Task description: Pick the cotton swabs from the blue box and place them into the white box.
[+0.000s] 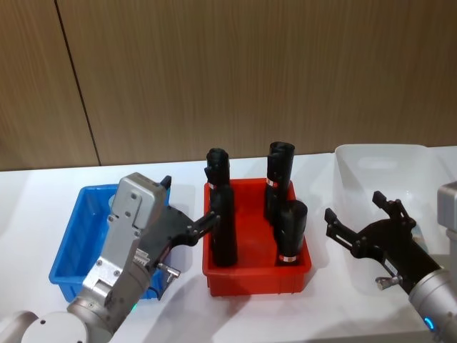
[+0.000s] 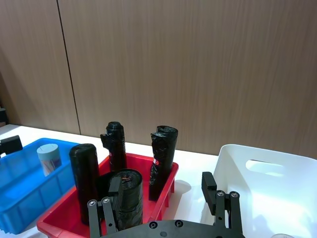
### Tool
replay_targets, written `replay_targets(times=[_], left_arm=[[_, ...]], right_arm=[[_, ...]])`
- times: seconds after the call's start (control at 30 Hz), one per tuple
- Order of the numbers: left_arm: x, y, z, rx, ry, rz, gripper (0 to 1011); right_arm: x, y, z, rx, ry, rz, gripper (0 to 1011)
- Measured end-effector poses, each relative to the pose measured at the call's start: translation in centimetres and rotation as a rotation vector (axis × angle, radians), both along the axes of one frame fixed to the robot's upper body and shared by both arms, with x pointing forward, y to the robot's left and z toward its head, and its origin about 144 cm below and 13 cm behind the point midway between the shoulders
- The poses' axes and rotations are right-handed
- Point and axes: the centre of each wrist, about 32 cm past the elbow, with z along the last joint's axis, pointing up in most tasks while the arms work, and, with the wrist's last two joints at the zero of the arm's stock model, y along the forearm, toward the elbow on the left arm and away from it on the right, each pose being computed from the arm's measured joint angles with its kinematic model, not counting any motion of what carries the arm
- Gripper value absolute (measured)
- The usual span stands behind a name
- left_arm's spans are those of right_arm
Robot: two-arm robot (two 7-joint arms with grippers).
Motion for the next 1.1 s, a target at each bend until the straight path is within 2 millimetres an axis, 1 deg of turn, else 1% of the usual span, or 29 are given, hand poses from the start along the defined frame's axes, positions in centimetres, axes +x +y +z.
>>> replay_targets(times=[0.63,1.1], left_arm=[[-0.29,-0.27,-0.01,-0.001,-0.013,0.027,1004],[-0.27,-0.25,0.01,-0.001,-0.014,0.028,1004]], right_arm=[[0.01,-0.01,0.02,0.0,0.001,0.005,1002],[0.71,-0.64,0.31,-0.004,0.05,0.073,1002]])
